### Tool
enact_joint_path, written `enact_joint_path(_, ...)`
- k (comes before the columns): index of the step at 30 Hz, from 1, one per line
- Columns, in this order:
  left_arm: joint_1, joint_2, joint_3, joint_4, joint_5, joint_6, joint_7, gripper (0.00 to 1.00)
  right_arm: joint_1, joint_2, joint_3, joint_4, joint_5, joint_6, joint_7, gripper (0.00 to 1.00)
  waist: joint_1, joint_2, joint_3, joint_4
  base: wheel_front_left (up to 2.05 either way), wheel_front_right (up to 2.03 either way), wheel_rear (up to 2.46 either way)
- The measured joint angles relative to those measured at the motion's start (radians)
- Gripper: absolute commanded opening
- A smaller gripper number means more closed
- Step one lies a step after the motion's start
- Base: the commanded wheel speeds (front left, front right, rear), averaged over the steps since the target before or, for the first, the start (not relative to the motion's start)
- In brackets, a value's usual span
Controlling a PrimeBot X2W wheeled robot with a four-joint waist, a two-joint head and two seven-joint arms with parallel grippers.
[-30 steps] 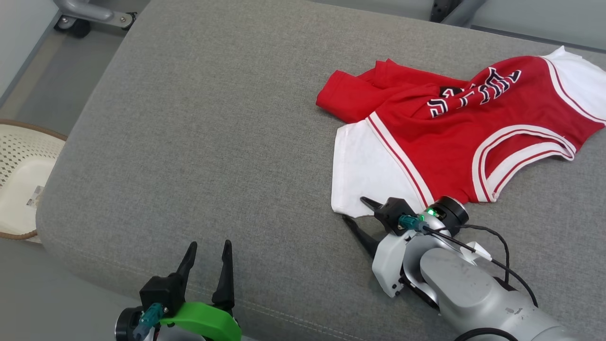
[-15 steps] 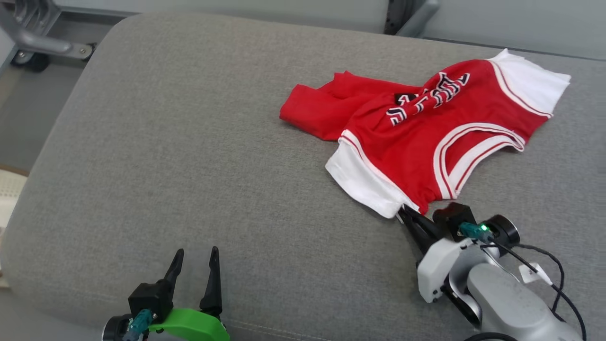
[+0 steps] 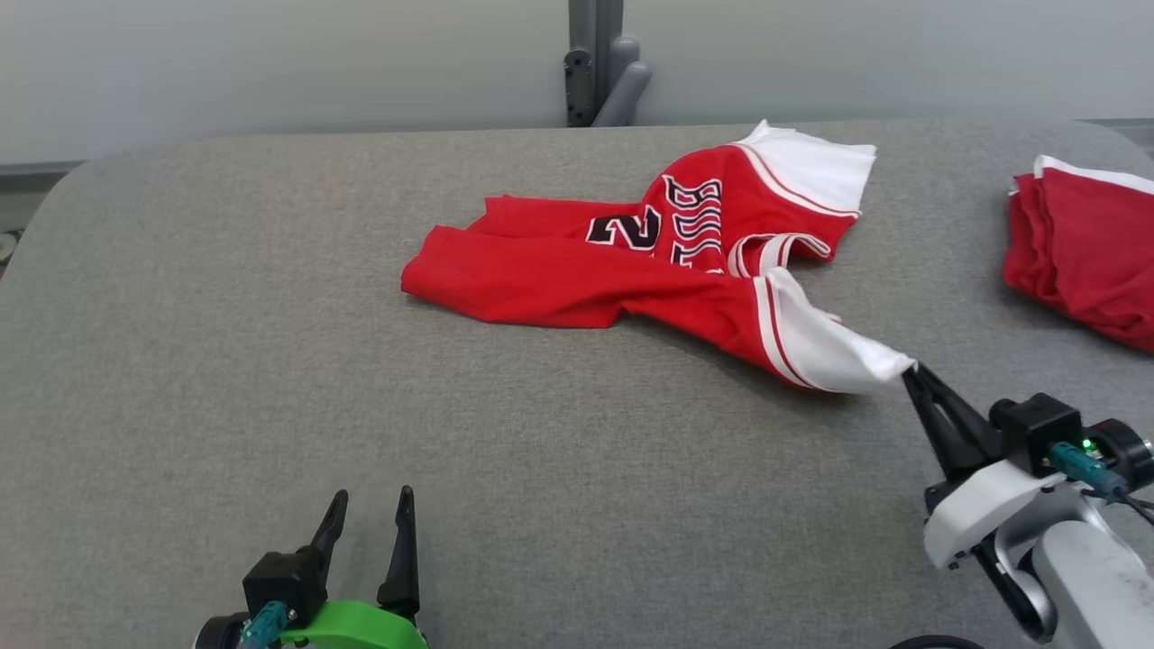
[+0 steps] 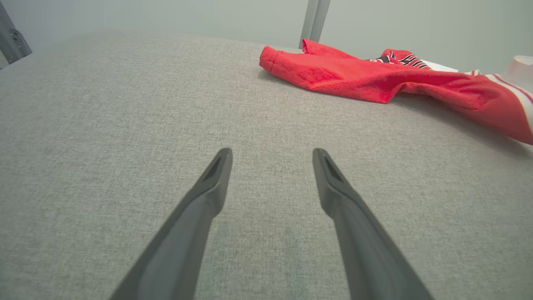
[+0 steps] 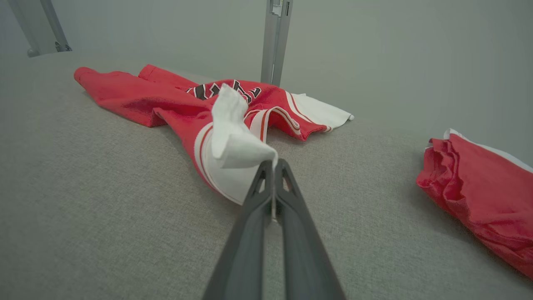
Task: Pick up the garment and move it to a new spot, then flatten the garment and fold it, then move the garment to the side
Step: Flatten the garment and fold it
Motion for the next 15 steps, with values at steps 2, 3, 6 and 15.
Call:
enact_joint_path(2, 0.000, 0.000, -0.002, 0.001, -0.002, 0.000, 0.000, 1.00, 0.010, -0.023, -0.035, -0.047, -0.025, 0.000, 0.000, 0.00, 0.0000, 0.0000, -0.008, -0.024, 0.00, 0.00, 0.00)
enact_joint_path(3, 0.000, 0.000, -0.004, 0.002, -0.003, 0.000, 0.000, 1.00, 0.013, -0.032, -0.052, -0.065, -0.039, 0.000, 0.000, 0.00, 0.0000, 0.0000, -0.012, -0.035, 0.00, 0.00, 0.00)
enact_joint_path(6, -0.002, 0.000, -0.010, 0.007, -0.006, 0.000, 0.000, 1.00, 0.019, -0.041, -0.044, -0.107, -0.080, 0.000, 0.000, 0.00, 0.0000, 0.0000, -0.019, -0.069, 0.00, 0.00, 0.00)
enact_joint_path(15, -0.016, 0.000, -0.014, 0.022, 0.003, -0.005, 0.000, 1.00, 0.070, -0.022, -0.029, 0.114, -0.055, 0.000, 0.006, 1.00, 0.0000, 0.0000, -0.001, -0.053, 0.00, 0.00, 0.00)
